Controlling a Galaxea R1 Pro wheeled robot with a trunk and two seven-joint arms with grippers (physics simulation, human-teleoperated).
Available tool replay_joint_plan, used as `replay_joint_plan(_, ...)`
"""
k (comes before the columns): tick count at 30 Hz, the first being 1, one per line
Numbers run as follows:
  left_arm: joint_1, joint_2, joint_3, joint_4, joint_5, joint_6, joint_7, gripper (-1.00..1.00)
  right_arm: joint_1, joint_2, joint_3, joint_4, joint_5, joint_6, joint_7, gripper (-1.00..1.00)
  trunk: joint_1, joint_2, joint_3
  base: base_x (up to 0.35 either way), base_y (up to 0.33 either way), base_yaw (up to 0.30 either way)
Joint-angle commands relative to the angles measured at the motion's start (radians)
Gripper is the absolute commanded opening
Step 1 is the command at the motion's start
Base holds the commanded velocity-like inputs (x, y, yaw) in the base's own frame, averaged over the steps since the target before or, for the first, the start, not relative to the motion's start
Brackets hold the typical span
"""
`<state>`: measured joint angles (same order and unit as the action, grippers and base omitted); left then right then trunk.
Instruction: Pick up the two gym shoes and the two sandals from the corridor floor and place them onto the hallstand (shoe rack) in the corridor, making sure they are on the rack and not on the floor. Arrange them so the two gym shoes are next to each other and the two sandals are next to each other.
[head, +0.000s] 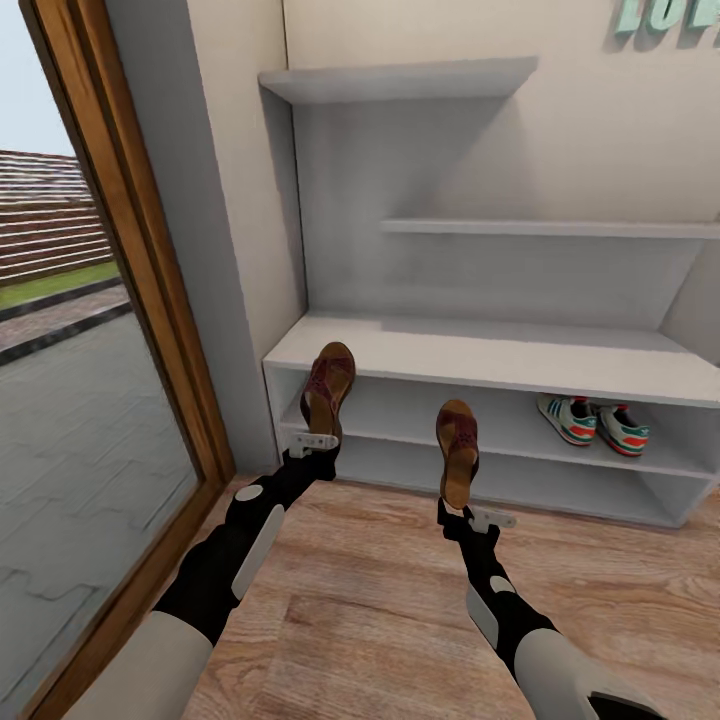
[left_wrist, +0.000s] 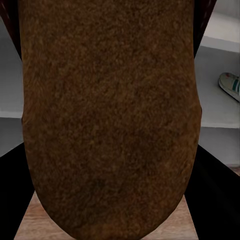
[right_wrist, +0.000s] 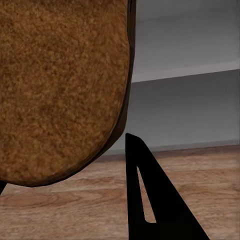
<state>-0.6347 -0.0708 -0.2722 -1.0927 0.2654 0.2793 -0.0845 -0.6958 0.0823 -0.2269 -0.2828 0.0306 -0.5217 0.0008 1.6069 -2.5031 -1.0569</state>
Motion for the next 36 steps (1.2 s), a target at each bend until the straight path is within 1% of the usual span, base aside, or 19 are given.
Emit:
replay_joint_plan(1,0.000,0.000,0.001,-0.001,0.008,0.006,-0.001,-1.00,-0.001,0.001,-0.004,0.001,0.003,-0.003,0.001,-1.00,0.000,0.000,-0.001,0.000,0.000,-0.003)
replay_joint_plan(8,0.000,0.000,0.001,-0.001,0.008,0.006,-0.001,-1.00,-0.001,0.001,-0.004,-0.001,0.003,-0.003,0.001,-1.00,0.000,0.000,-0.001,-0.003,0.003,0.000)
replay_joint_plan(15,0.000,0.000,0.001,-0.001,0.008,0.006,-0.001,-1.00,-0.001,0.001,-0.004,-0.001,0.003,-0.003,0.001,-1.00,0.000,0.000,-0.001,-0.063,0.078,0.000)
replay_joint_plan(19,0.000,0.000,0.001,-0.001,0.008,0.006,-0.001,-1.00,-0.001,0.001,-0.005,0.000,0.003,-0.003,0.001,-1.00,0.000,0.000,-0.001,-0.005,0.017,-0.148)
replay_joint_plan(23,0.000,0.000,0.001,-0.001,0.008,0.006,-0.001,-1.00,-0.001,0.001,-0.005,0.002,0.003,-0.003,0.001,-1.00,0.000,0.000,-0.001,0.000,0.232,-0.240)
replay_joint_plan(27,0.000,0.000,0.001,-0.001,0.008,0.005,-0.001,-1.00,-0.001,0.001,-0.005,0.002,0.003,-0.003,0.001,-1.00,0.000,0.000,-0.001,0.000,0.256,-0.071)
replay_joint_plan(36,0.000,0.000,0.001,-0.001,0.008,0.005,-0.001,-1.00,-0.001,0.001,-0.005,0.000,0.003,-0.003,0.001,-1.00,0.000,0.000,-0.001,0.000,0.029,-0.004)
